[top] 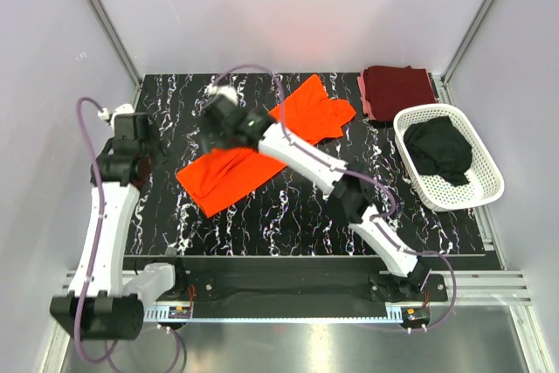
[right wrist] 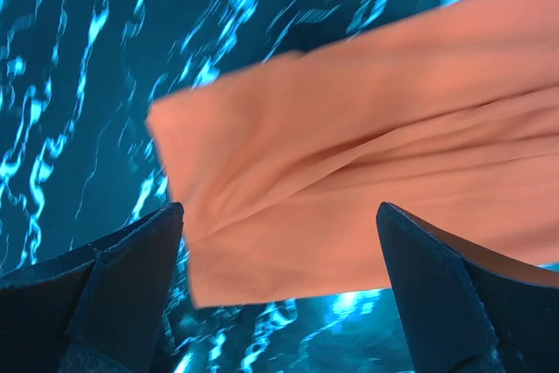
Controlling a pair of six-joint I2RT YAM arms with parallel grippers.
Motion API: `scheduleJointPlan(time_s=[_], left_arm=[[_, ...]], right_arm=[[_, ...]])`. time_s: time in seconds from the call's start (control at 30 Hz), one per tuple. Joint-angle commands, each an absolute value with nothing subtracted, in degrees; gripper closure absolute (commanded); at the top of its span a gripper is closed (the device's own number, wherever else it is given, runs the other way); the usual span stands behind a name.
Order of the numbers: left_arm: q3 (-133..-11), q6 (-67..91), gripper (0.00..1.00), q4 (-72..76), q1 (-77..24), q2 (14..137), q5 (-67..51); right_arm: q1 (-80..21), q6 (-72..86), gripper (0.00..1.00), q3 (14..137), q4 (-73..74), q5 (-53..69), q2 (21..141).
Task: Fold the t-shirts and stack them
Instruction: Fold the tshirt
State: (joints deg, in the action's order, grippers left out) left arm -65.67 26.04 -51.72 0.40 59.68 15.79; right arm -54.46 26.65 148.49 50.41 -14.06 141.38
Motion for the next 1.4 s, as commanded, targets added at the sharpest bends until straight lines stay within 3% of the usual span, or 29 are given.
scheduleJointPlan(time_s=[0.0, 0.6, 0.77, 0.93, 1.2, 1.37], left_arm=[[-66.6, 28.1, 0.4, -53.9, 0.4, 53.9, 24.4], [-58.5, 32.4, 0.4, -58.6, 0.4, 31.8, 16.2], [-58.9, 31.8, 0.4, -60.0, 0.4, 29.6, 16.2], [-57.3, 30.3, 0.41, -60.0, 0.4, 30.3, 12.0], [-49.1, 24.5, 0.44, -54.6, 0.3, 33.8, -7.9], [-46.6, 23.9, 0.43, -52.7, -1.3, 41.2, -18.0]], right_arm=[[-54.5, 31.7, 0.0, 150.0, 50.9, -13.8, 145.4], [-62.9, 30.4, 0.09, 153.7, 49.0, -24.0, 159.7], [-64.3, 30.6, 0.04, 139.9, 56.3, -24.2, 154.1], [-64.7, 29.6, 0.01, 112.1, 52.1, -23.7, 140.6], [-64.2, 27.1, 0.0, 76.5, 43.6, -21.5, 113.9], [-63.5, 29.8, 0.0, 69.8, 44.9, -18.0, 97.4]])
